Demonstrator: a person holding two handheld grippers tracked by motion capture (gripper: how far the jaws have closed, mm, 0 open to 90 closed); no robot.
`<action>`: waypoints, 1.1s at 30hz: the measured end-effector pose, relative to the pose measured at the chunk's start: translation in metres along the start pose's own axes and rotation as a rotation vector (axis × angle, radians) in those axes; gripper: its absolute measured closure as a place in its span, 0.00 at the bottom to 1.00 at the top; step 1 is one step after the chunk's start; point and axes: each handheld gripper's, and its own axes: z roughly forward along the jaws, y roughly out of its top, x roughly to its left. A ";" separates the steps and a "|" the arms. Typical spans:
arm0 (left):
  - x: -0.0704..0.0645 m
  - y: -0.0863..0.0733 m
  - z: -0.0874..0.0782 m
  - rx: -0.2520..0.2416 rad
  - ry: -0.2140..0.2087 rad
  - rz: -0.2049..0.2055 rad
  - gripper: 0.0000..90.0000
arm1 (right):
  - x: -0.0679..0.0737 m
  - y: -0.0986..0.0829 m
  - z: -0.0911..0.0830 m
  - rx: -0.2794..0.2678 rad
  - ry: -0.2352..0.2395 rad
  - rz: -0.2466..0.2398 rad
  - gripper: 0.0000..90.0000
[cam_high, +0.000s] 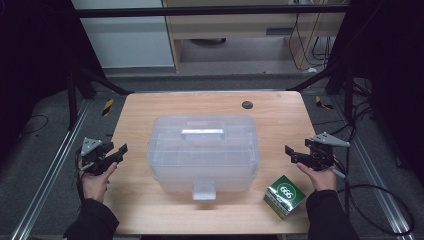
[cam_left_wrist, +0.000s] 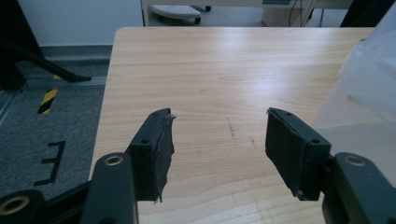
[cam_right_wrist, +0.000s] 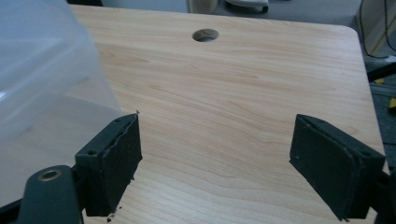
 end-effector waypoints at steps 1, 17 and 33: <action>-0.001 0.001 -0.001 -0.004 -0.001 0.005 0.46 | 0.001 0.001 -0.001 -0.004 0.009 0.003 0.19; -0.019 0.032 -0.018 -0.050 -0.099 0.128 0.36 | 0.020 0.011 -0.006 0.030 0.039 -0.065 0.17; -0.033 0.064 -0.035 -0.036 -0.131 0.213 0.31 | 0.024 0.015 -0.006 0.041 0.051 -0.117 0.16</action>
